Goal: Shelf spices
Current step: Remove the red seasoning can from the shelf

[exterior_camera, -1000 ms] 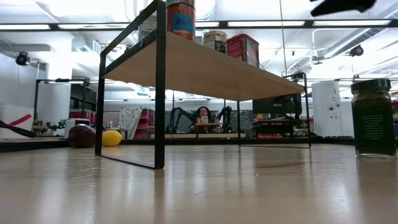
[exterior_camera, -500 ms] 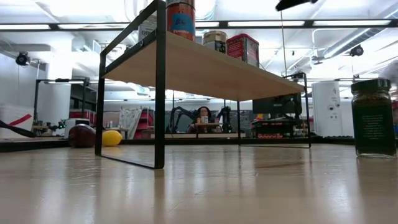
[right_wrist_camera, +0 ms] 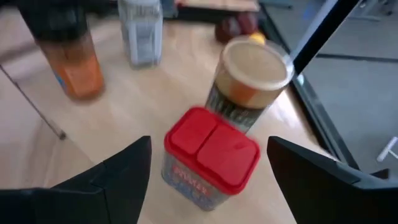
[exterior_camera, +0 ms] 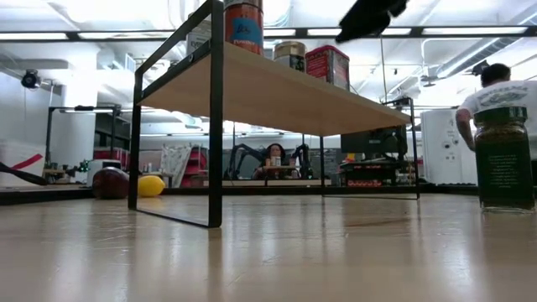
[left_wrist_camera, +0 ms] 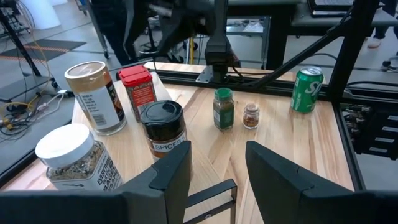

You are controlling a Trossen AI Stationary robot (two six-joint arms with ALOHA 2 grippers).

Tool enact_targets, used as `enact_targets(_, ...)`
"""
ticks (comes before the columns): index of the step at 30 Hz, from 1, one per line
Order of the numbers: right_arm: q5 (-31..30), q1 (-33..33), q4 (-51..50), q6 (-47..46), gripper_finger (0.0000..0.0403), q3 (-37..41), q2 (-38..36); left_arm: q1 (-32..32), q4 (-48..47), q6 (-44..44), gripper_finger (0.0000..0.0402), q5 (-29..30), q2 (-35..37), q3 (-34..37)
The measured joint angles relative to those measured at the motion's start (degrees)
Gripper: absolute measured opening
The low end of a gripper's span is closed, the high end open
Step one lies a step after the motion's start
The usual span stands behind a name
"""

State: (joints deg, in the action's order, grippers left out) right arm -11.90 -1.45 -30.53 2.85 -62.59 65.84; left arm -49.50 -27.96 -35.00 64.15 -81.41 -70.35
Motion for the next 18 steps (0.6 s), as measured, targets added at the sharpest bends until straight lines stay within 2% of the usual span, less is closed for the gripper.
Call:
enact_targets(3, 0.36, 1.22, 0.0, 1.62, 0.03, 0.01, 2.22, 0.04, 0.04, 0.0, 0.0142, -0.01, 0.0, 0.0)
enact_targets(6, 4.06, 2.7, 0.22, 2.2, 0.0303, 0.01, 3.6, 0.04, 0.04, 0.0, 0.0142, -0.01, 0.0, 0.0)
enact_targets(8, 4.49, 3.3, 0.88, 2.66, 0.0305, 0.01, 4.44, 0.06, 0.04, 0.0, 0.0142, -0.05, 0.0, 0.0)
enact_targets(15, 4.69, 4.24, 1.34, 4.58, 0.031, 0.05, 4.02, 0.11, 0.08, -0.22, 0.0142, -0.17, 0.0, 0.0)
enact_targets(18, 6.59, 4.74, 0.92, 4.82, 0.0311, 0.05, 4.05, 0.11, 0.08, -0.22, 0.0142, -0.19, 0.0, 0.0)
